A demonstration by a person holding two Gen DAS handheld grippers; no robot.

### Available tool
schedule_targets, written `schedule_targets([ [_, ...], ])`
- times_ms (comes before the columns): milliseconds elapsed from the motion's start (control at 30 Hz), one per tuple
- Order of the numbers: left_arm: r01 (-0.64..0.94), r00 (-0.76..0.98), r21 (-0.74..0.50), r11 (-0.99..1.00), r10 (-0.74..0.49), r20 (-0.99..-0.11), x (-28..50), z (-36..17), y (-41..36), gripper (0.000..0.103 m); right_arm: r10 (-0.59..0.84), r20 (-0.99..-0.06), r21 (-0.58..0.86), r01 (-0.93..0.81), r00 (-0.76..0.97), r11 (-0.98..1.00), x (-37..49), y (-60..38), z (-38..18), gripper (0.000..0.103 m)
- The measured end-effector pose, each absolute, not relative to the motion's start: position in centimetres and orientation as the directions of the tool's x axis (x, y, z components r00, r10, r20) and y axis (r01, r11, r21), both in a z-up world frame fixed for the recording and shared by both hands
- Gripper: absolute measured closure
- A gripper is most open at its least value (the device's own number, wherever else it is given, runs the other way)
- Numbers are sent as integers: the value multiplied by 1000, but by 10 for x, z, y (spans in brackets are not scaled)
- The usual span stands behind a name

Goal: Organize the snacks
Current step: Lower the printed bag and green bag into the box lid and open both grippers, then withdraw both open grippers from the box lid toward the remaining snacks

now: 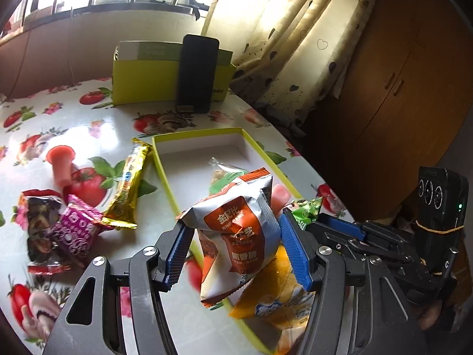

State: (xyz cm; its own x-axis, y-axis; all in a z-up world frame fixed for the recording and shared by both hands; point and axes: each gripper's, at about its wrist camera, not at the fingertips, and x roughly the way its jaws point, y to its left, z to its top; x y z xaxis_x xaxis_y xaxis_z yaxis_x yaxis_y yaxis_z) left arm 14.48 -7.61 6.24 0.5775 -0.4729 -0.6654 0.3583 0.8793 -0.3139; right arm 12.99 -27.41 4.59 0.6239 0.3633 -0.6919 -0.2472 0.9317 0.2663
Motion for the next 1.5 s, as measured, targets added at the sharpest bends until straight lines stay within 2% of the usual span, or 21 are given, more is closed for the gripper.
schedule_targets([
  [467, 389, 562, -291, 874, -475, -676, 179, 48, -93, 44, 375, -682, 270, -260, 628, 927, 166, -263, 44, 85],
  [633, 400, 613, -299, 866, -495, -616, 169, 65, -83, 43, 380, -637, 275, -263, 671, 925, 151, -270, 60, 81],
  [733, 392, 640, -298, 871, -490, -592, 162, 74, -75, 42, 376, -648, 280, -252, 662, 926, 145, -273, 58, 81],
  [800, 378, 644, -284, 881, -471, -603, 158, 75, -72, 42, 368, -671, 268, -252, 643, 930, 141, -272, 53, 81],
  [1000, 347, 595, -198, 917, -378, -709, 152, 55, -79, 42, 347, -740, 237, -259, 576, 936, 139, -262, 30, 83],
  [1500, 308, 633, -155, 939, -324, -703, 197, 44, -86, 44, 347, -738, 228, -270, 579, 935, 187, -250, 26, 84],
])
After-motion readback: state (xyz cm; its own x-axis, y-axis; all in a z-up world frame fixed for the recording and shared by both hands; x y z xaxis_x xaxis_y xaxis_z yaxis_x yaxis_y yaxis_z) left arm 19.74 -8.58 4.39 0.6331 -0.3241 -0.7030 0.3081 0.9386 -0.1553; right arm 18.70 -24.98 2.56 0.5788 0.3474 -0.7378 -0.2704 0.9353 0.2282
